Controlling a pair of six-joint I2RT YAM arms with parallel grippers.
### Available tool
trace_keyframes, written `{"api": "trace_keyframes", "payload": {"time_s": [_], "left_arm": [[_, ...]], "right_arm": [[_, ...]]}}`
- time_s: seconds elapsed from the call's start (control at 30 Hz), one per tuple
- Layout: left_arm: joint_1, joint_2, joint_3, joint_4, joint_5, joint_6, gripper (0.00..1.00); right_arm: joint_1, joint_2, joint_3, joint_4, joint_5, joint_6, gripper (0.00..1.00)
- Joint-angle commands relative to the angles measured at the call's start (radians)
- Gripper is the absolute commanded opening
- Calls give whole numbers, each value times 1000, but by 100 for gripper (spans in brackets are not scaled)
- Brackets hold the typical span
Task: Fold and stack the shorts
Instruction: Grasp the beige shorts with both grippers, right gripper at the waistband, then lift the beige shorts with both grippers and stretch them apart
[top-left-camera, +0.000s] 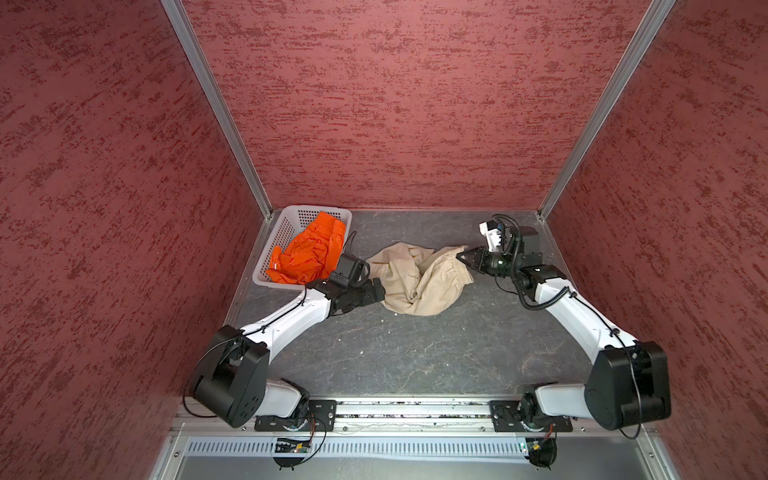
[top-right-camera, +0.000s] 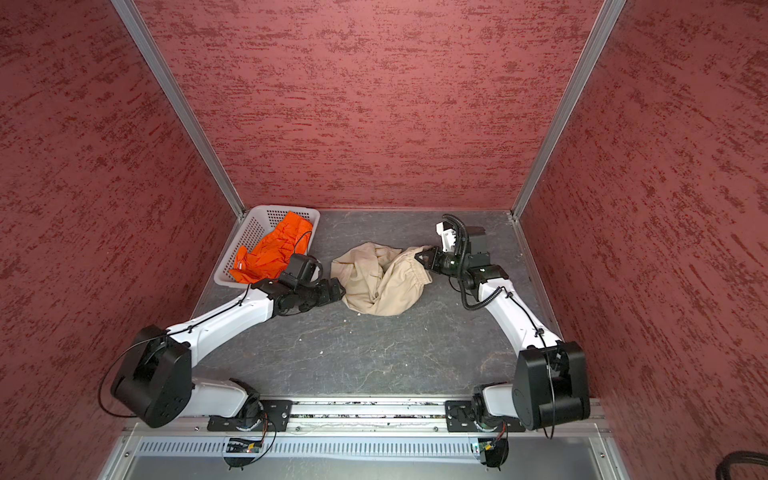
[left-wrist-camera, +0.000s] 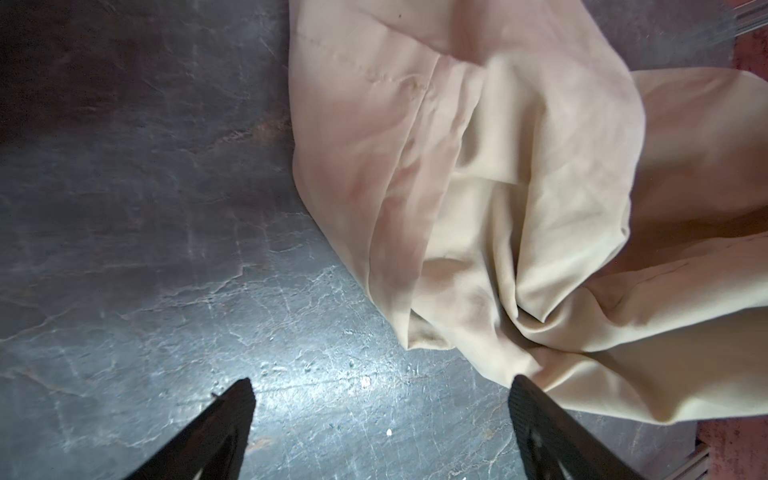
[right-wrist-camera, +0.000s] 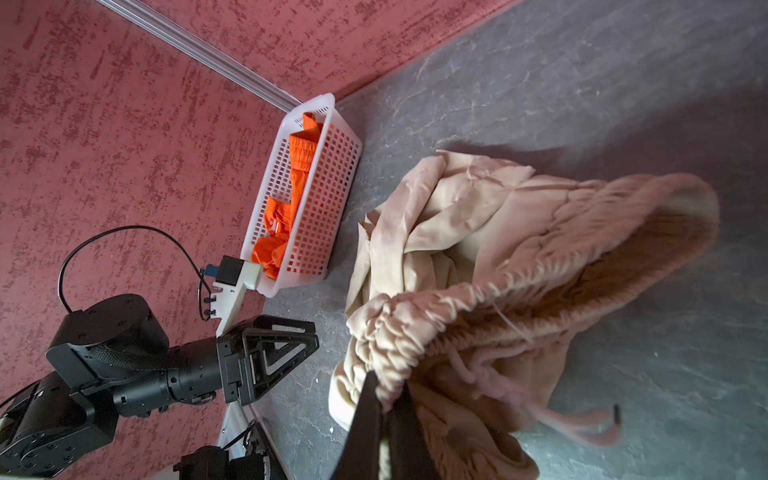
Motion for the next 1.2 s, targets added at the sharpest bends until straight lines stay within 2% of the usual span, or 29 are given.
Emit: {"api": "trace_keyframes", "payload": {"time_s": [0.0, 0.3, 0.4, 0.57, 0.63, 0.77, 0.83, 0.97, 1.17], "left_arm": [[-14, 56, 27, 46, -16, 6, 93], [-30, 240, 189, 75, -113, 73, 82], [-33, 311, 247, 61, -143, 95, 69], [-34, 387, 299, 23, -213, 126, 54], [-31, 386, 304, 3, -238, 137, 40], [-6, 312, 295, -22, -251, 147, 19], [19, 240, 303, -53, -254, 150, 1], [94, 77, 335, -106, -230, 161, 0], [279, -145, 407, -180, -123, 182, 0]], "right_arm": [[-1, -22, -18, -6, 10, -8, 0], [0, -41, -55, -8, 7, -2, 0], [-2, -54, -63, -10, 11, 0, 0], [0, -76, -65, -21, 21, 2, 0], [-3, -83, -60, -28, 26, 1, 0], [-6, -97, -30, -45, 46, 2, 0], [-22, -105, 2, -53, 48, 13, 0], [-96, -126, 80, -34, 22, 52, 0], [-255, -149, 205, 40, -74, 115, 0]]}}
